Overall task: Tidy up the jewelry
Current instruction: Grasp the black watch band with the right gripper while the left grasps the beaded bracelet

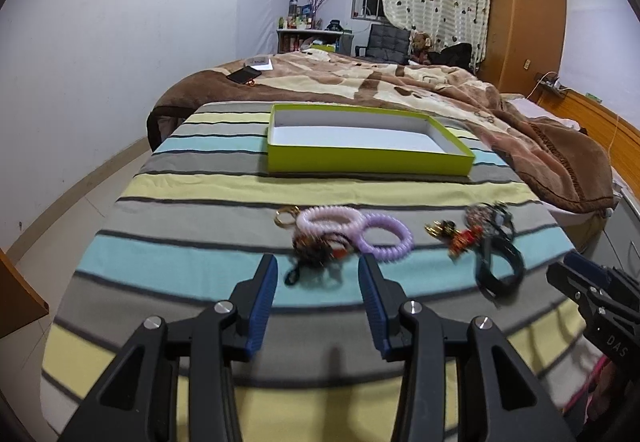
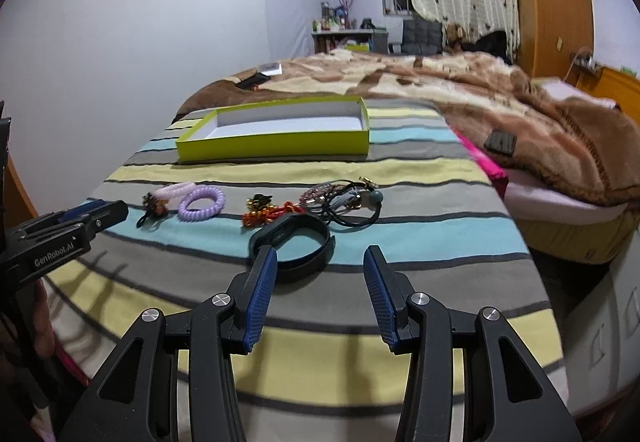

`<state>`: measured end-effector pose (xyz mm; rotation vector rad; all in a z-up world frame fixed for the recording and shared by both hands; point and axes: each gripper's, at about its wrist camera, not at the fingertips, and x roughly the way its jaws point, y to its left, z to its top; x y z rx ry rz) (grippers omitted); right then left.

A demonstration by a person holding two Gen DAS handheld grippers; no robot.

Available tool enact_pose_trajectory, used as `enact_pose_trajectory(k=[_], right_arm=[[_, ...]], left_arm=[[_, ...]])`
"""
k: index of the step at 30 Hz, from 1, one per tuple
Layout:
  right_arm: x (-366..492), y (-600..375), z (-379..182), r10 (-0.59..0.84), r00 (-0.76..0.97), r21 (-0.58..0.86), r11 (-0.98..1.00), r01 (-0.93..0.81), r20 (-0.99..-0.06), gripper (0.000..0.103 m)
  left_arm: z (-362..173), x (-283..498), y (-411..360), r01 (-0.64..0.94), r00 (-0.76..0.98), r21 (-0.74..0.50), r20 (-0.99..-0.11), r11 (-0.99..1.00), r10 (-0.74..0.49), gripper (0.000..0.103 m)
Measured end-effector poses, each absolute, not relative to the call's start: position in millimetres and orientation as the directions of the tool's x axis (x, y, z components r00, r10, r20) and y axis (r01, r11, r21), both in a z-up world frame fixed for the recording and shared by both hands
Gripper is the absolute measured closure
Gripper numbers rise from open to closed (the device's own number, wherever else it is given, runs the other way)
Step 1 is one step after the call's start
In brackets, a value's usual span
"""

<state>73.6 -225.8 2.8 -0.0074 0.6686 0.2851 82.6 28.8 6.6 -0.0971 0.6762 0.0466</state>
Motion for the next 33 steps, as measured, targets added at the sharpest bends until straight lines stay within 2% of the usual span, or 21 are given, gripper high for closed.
enact_pose_trajectory(k=[9, 16, 20, 21, 24, 26, 27, 28, 33], right_arm=[[112, -229, -14, 0.284, 0.662, 0.169, 0.957, -0.234, -0.694, 0.057], [128, -222, -20, 0.280, 0.607, 0.181, 0.958, -0.221, -0.744, 0.058], [137, -218, -23, 0.281, 0.567, 0.190, 0.958, -0.215, -0.774, 0.067], [138, -217, -23, 0.273, 0.564, 0.180, 0.960, -0.217, -0.779, 0.074], [140, -212, -23, 0.259, 0.552, 0.153, 0.961, -0.231, -0.793, 0.085], [139, -209, -23, 0.243, 0.555, 0.128, 0.963, -0.238, -0.796, 0.089], [139, -209, -23, 0.239, 0.555, 0.122, 0.963, -0.240, -0.797, 0.093], [138, -209, -23, 0.241, 0.554, 0.124, 0.962, -0.242, -0.797, 0.095], [135, -212, -22, 0.254, 0.560, 0.133, 0.960, -0.248, -0.789, 0.095]], left_arm=[[-5, 111, 38, -0.068, 0.737, -0.098, -0.676, 0.993, -0.016, 0.059], [-14, 121, 40, -0.044, 0.690, -0.141, -0.720, 0.989, -0.072, 0.059], [-17, 129, 39, -0.031, 0.664, -0.158, -0.741, 0.987, -0.097, 0.059], [-17, 131, 39, -0.031, 0.658, -0.157, -0.746, 0.987, -0.098, 0.059], [-21, 133, 38, -0.029, 0.639, -0.151, -0.763, 0.988, -0.098, 0.059], [-20, 131, 37, -0.025, 0.641, -0.133, -0.763, 0.991, -0.086, 0.063], [-20, 130, 35, -0.022, 0.640, -0.122, -0.764, 0.992, -0.080, 0.071], [-20, 129, 35, -0.021, 0.640, -0.111, -0.765, 0.994, -0.072, 0.074], [-19, 123, 34, -0.012, 0.648, -0.100, -0.759, 0.995, -0.069, 0.087]])
